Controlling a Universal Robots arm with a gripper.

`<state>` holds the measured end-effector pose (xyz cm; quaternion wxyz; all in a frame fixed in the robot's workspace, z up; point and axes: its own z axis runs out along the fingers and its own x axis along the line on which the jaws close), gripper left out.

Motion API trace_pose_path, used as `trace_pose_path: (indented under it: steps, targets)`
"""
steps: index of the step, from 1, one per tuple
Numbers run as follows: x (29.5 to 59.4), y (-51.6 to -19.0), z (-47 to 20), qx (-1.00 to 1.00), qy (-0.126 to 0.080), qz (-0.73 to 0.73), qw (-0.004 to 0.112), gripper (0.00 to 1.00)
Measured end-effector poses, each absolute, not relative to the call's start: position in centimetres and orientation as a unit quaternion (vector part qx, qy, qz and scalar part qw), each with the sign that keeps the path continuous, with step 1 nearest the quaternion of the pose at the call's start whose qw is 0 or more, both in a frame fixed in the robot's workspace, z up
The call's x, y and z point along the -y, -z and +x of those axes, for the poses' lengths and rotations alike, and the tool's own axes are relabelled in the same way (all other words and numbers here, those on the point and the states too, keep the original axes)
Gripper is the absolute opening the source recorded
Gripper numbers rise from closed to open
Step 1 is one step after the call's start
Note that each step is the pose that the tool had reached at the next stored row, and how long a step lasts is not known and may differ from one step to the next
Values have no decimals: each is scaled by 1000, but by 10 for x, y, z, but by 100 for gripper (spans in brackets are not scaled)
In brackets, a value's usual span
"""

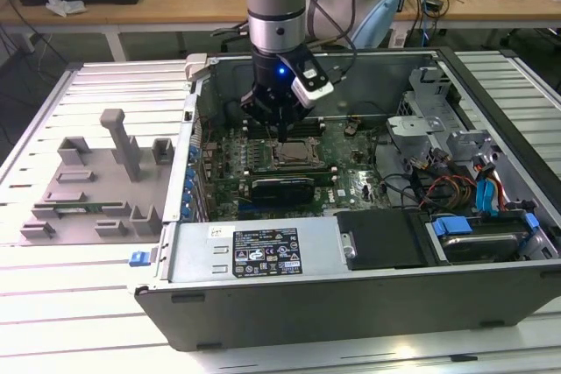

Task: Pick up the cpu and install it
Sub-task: 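Close the cpu cover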

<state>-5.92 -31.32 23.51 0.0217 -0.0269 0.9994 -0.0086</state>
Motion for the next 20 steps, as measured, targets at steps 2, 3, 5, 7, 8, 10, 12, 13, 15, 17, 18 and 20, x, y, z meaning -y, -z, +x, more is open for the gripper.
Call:
trace_pose_path:
  steps: [2,3,5,7,8,10,12,13,15,17,18,20]
  targets:
    - [313,-236,-59,-999,8,-27,22,11]
    - [313,-236,-59,-999,8,-27,22,11]
    - [313,-236,-59,-999,9,-27,22,11]
    - [313,-236,-55,-999,9,-27,21,11]
    - [313,-236,-53,-999,9,-27,21,11]
    - [313,-236,-47,-999,9,-27,20,11]
    - [313,-236,-40,-999,9,-27,18,11]
    - [313,-236,-37,-999,8,-27,18,11]
    - [313,-236,-35,-999,9,-27,17,11]
    - [313,-240,-35,-999,8,-27,17,11]
    - [313,-241,-35,-999,8,-27,17,11]
    - [313,-242,-35,-999,8,-27,17,11]
